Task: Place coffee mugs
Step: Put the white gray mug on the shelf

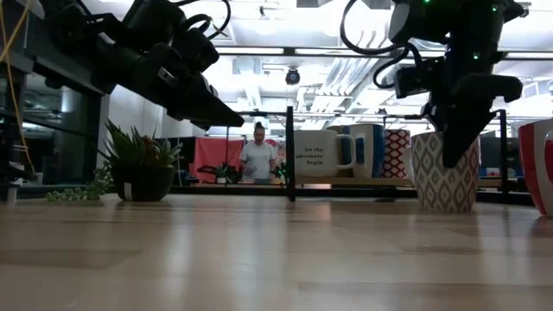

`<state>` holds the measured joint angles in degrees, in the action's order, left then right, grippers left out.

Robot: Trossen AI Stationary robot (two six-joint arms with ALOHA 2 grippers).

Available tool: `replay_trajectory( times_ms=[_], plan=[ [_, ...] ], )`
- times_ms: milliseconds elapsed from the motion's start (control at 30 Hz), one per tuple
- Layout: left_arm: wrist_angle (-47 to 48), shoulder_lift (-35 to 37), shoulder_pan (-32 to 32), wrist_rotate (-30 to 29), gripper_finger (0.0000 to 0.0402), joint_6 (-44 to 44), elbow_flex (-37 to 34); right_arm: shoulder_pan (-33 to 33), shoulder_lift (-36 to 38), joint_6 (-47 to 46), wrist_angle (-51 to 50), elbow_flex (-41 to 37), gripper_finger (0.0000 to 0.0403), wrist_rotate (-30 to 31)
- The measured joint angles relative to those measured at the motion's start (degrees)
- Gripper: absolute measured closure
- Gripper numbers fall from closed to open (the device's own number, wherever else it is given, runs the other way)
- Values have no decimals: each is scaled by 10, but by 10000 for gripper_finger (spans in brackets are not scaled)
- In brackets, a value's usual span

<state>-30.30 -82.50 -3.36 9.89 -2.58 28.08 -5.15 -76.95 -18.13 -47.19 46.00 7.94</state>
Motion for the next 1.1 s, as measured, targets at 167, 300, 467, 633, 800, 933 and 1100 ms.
replay_trajectory(
  times_ms=[167,300,467,633,800,933,1100],
  plan=[
    [0,0,0,0,401,-5,0,0,2,-36,22,0,314,-1],
    [0,0,0,0,401,-6,0,0,2,-45,25,0,314,5],
    [1,0,0,0,401,-7,0,0,2,-47,25,0,332,1],
    [2,0,0,0,401,-7,0,7,2,-75,25,0,387,0],
    [4,0,0,0,401,-7,0,8,2,-84,30,0,398,21],
    [4,0,0,0,401,-7,0,8,2,-80,32,0,400,23],
    [4,0,0,0,401,-7,0,5,2,-87,29,10,401,25]
  ],
)
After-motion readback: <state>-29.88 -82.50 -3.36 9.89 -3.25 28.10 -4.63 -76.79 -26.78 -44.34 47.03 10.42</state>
